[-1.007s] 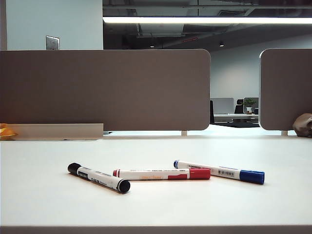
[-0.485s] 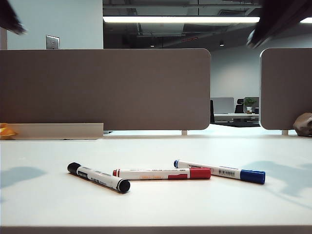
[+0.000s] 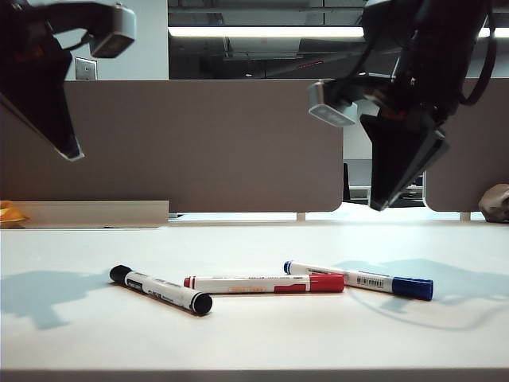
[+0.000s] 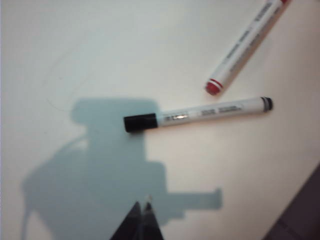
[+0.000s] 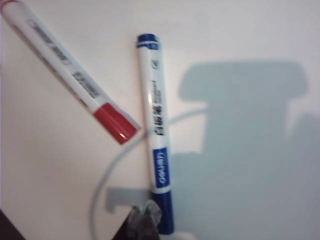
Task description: Pick up the markers one by one and line them up horizontally in a straight line on the table.
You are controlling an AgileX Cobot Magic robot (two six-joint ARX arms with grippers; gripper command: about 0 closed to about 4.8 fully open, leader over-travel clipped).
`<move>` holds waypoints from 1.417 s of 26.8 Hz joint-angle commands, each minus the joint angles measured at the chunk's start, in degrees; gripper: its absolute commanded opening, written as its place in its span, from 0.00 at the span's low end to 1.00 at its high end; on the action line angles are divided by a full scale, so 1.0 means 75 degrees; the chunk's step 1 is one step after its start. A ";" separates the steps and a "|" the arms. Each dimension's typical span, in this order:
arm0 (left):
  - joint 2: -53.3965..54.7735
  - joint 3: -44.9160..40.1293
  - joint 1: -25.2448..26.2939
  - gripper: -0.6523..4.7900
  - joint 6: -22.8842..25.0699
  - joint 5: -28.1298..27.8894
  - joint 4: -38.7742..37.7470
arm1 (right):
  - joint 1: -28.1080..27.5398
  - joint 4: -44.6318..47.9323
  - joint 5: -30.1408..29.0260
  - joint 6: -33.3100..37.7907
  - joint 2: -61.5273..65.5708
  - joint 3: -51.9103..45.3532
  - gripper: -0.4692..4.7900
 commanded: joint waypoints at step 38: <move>0.1142 0.0017 0.0020 0.16 0.0140 0.1029 0.0440 | 0.0108 -0.0420 0.0393 -0.0417 0.1574 0.0070 0.36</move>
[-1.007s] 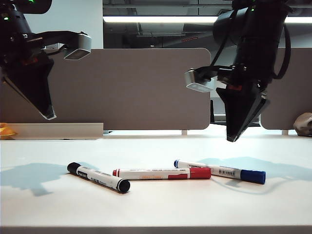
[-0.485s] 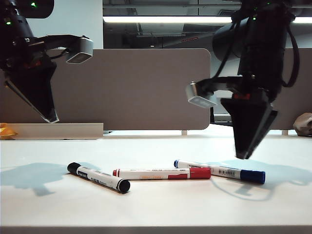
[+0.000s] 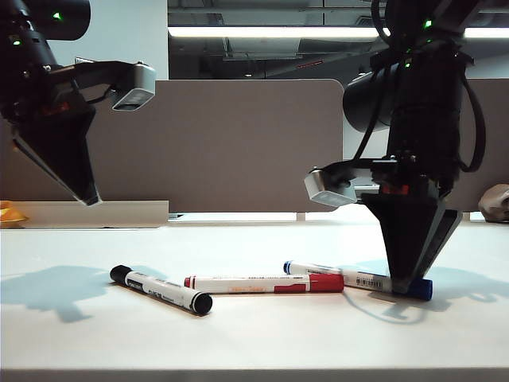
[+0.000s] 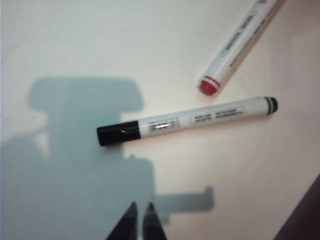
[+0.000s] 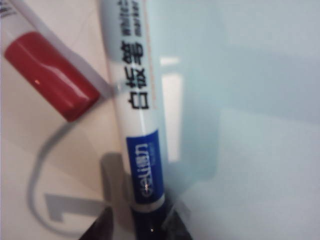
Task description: Pick up the markers one by one and line them up horizontally in a straight line on the table.
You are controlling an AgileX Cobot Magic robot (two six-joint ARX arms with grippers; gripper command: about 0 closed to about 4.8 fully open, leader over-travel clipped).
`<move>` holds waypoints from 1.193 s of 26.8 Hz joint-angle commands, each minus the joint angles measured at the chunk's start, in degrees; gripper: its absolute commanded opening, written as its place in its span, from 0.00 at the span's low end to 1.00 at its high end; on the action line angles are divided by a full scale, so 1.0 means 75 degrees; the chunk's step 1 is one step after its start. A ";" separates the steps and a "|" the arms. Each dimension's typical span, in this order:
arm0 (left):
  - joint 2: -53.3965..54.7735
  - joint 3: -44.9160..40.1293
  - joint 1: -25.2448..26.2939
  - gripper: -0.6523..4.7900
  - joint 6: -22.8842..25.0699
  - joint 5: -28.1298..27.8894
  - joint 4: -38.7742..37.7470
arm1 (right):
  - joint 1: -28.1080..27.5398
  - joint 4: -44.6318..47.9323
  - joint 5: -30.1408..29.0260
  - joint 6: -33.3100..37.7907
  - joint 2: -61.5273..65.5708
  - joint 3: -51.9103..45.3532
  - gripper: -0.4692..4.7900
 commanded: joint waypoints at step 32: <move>-0.0283 0.0085 0.0000 0.11 -0.0052 0.1405 0.0093 | -0.0050 -0.1122 0.2559 -0.3022 0.0125 0.0029 0.19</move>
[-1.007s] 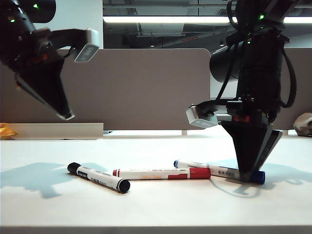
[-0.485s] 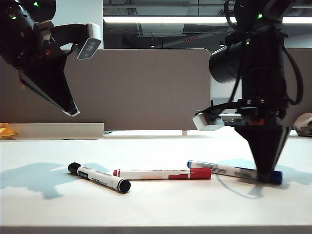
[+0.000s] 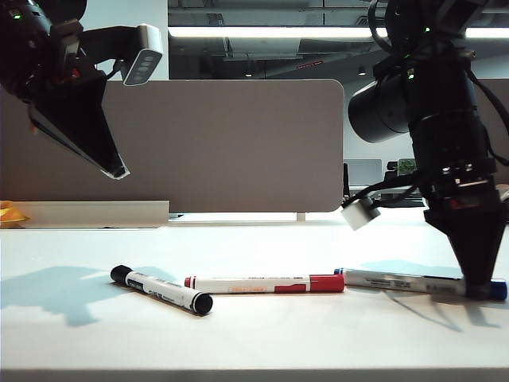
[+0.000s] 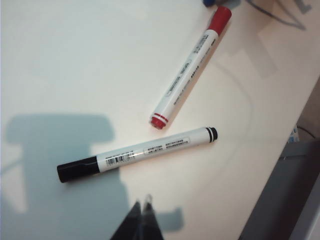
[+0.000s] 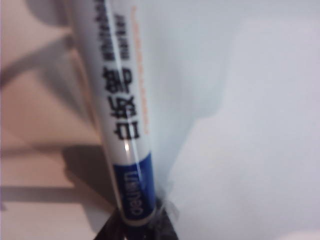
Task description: Pick up the markers one by one and line them up horizontally in a straight line on the table.
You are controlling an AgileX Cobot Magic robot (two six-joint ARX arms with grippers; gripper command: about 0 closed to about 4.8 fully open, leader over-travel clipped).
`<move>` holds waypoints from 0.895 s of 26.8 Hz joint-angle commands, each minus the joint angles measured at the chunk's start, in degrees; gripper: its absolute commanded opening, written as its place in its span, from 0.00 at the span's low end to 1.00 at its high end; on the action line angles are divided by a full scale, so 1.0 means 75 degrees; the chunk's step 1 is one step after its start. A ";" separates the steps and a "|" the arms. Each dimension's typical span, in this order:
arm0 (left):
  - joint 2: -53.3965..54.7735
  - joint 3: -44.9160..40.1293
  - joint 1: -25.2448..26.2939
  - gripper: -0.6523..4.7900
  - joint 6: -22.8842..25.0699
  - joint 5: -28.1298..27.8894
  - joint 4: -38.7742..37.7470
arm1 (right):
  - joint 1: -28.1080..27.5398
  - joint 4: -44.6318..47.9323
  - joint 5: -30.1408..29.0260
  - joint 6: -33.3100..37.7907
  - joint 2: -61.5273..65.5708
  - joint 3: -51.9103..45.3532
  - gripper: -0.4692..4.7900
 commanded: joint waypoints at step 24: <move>-0.0038 0.0029 0.0003 0.11 -0.0020 0.0035 -0.0017 | 0.0006 0.0259 0.0711 -0.1856 0.0012 -0.0009 0.19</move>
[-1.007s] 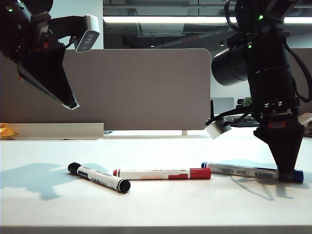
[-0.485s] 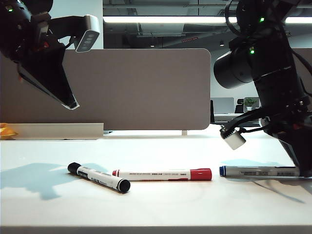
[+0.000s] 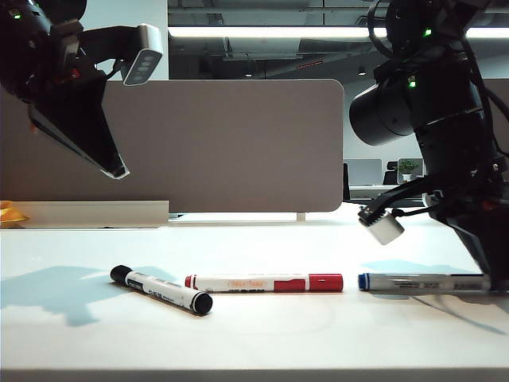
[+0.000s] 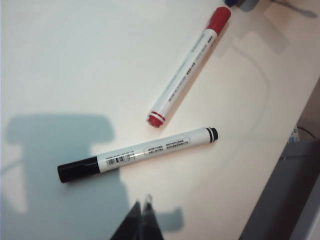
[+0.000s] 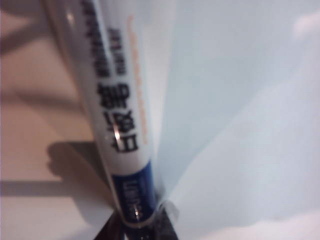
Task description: Pick up the markers one by one and line them up horizontally in a straight line on the table.
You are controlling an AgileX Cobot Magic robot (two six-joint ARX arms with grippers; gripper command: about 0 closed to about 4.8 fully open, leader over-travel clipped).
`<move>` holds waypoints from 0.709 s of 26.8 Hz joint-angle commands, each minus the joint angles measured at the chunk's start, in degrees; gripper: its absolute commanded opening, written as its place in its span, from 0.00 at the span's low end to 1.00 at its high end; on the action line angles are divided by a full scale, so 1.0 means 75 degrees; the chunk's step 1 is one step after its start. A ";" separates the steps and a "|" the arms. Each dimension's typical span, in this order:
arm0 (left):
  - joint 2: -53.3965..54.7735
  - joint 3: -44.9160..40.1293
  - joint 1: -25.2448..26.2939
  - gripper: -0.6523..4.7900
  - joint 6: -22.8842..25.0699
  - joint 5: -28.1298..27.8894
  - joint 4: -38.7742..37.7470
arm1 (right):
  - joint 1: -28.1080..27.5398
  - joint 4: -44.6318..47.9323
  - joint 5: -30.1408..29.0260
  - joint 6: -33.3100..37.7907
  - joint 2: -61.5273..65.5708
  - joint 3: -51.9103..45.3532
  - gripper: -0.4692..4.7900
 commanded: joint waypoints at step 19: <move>-0.0038 0.0026 0.0003 0.11 -0.0012 0.0032 -0.0073 | 0.0067 -0.0137 -0.0536 -0.0038 -0.0015 0.0017 0.25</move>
